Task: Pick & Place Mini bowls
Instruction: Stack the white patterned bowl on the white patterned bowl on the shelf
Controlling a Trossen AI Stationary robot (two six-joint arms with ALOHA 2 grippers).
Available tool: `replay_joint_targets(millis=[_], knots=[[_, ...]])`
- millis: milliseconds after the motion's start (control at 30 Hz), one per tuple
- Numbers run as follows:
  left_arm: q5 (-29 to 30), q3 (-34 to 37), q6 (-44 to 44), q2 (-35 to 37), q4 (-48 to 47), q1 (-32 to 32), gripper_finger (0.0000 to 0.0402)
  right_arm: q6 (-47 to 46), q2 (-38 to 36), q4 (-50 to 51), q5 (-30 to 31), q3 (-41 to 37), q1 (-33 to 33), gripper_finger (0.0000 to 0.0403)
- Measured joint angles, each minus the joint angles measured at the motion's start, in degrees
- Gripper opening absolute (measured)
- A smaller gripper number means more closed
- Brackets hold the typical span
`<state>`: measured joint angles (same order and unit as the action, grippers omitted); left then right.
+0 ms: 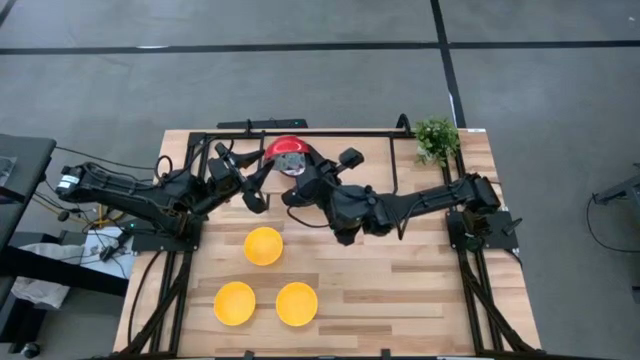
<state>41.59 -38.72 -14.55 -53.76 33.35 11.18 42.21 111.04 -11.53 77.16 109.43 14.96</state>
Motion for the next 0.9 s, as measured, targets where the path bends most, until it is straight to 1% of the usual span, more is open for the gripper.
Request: replay_joint_targets(millis=[100,200,267,400,467,567,733,900], knots=[[-0.2,0.0,0.1,0.0,0.2,0.0,0.0124,-1.5,0.0,0.0,-2.3,0.0,0.0,0.0],[0.7,0.0,0.3,0.0,0.8,-0.1,0.0091,-1.7,0.0,0.1,-2.9,0.0,-0.1,0.0],[1.5,0.0,0.4,0.0,1.2,-0.1,0.0077,-1.9,0.0,0.1,-3.1,0.0,-0.1,0.0],[2.7,0.0,0.5,-0.1,2.1,-0.1,0.0067,-2.3,0.0,0.2,-3.8,0.0,0.0,0.0],[3.3,0.0,0.9,-0.1,2.4,-0.1,0.0063,-4.0,0.0,0.9,-4.6,0.0,-0.1,0.0],[4.2,0.0,1.9,0.0,2.8,-0.1,0.0045,-5.8,0.0,1.2,-6.0,0.0,-0.1,0.0003],[4.3,0.0,2.2,0.0,3.3,-0.2,0.0036,-6.2,0.0,1.2,-7.1,0.0,0.0,0.0018],[4.4,0.0,4.4,0.1,3.3,-0.2,0.0024,-6.3,-0.1,1.6,-8.7,0.0,0.2,0.0031]])
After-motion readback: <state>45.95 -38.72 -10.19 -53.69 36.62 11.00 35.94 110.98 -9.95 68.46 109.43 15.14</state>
